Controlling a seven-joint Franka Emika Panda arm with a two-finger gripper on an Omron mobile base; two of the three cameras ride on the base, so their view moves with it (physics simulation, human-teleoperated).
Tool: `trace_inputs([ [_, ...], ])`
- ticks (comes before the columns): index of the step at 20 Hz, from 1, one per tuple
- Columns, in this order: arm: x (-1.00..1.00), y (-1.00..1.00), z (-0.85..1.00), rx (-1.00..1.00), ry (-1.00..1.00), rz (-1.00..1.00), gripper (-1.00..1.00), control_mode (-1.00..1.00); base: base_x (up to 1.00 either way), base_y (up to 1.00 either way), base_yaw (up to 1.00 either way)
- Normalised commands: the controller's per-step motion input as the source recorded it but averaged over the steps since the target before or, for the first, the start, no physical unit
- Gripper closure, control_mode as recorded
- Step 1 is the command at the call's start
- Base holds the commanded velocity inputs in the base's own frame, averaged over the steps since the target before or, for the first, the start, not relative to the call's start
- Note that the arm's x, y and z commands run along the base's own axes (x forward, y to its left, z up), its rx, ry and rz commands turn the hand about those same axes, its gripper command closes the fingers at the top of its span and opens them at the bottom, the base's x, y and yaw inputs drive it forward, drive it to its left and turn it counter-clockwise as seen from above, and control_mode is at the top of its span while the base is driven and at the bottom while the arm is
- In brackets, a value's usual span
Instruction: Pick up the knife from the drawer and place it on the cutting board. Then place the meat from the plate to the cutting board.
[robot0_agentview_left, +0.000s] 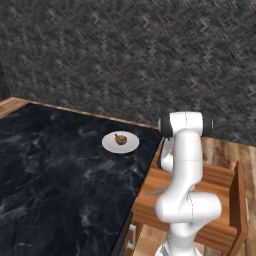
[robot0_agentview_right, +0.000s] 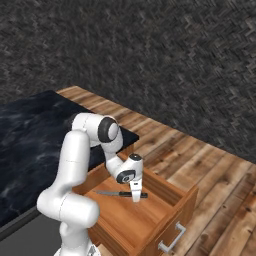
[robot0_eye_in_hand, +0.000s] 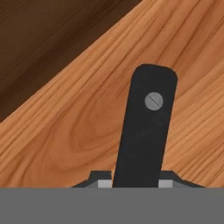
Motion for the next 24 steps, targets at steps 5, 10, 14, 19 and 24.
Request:
trace_inputs([
  [5,-0.05,-0.09,-0.23,0.00,-0.10,-0.07,1.00,-1.00,0.00,0.00,0.00],
  [10,-0.02,-0.03,0.03,0.00,0.00,-0.08,1.00,-1.00,0.00,0.00,0.00],
  [14,-0.01,-0.24,0.35,0.01,0.01,-0.06,1.00,-1.00,0.00,0.00,0.00],
  [19,-0.03,-0.39,0.92,0.07,0.20,-0.02,1.00,-1.00,0.00,0.00,0.00],
  [24,-0.06,-0.35,1.00,0.05,0.25,-0.01,1.00,-1.00,0.00,0.00,0.00],
])
